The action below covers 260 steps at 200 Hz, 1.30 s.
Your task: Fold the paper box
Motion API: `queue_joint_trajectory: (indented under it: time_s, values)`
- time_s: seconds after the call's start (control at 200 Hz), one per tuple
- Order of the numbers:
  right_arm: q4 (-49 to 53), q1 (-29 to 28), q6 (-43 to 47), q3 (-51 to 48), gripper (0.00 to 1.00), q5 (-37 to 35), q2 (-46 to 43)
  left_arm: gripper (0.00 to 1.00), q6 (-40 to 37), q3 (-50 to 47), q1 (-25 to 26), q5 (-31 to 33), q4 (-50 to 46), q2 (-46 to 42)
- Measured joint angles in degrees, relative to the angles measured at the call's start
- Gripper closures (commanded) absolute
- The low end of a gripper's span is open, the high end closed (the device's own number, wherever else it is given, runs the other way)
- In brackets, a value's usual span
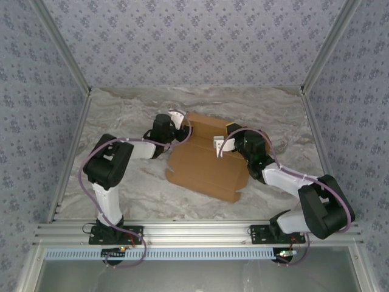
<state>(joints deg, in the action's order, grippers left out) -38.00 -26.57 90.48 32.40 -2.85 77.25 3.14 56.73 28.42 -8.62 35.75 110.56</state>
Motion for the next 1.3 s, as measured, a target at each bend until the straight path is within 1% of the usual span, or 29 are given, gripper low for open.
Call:
queue_joint_trajectory:
  time_s: [0.315,0.645,0.79,0.864,0.919,1.004,1.124,1.234,1.299]
  values:
    - [0.24,0.0,-0.04,0.0,1.0,-0.76,0.0,0.61,4.11,2.62,2.82,9.18,-3.96,0.24]
    - [0.96,-0.04,-1.05,0.11,1.0,-1.29,0.0,0.67,10.05,8.09,7.34,23.74,-11.34,1.55]
    - [1.75,-0.04,-1.33,0.63,1.0,-1.38,0.0,0.7,12.07,11.02,8.76,28.76,-14.32,2.73]
    - [2.03,-0.04,-1.73,0.66,1.0,-1.55,0.0,0.71,13.11,12.13,9.4,30.64,-15.37,3.28]
    - [2.38,0.02,-2.1,0.76,1.0,-1.53,0.0,0.68,13.7,12.41,9.68,31.63,-15.85,3.5]
    - [3.08,0.15,-2.64,1.18,1.0,-1.51,0.0,0.61,13.9,12.55,9.84,32.17,-15.82,3.65]
    - [4.04,0.61,-3.23,1.99,1.0,-1.2,0.0,0.52,13.29,10.8,9.51,31.5,-12.81,3.65]
    - [5.42,0.94,-3.91,2.89,1.0,-0.81,0.02,0.46,11.82,8.37,8.24,28.48,-9.35,3.06]
    - [6.45,1.2,-4.13,3.58,1.0,-0.68,0.09,0.44,10.6,6.45,6.99,24.87,-8.04,2.23]
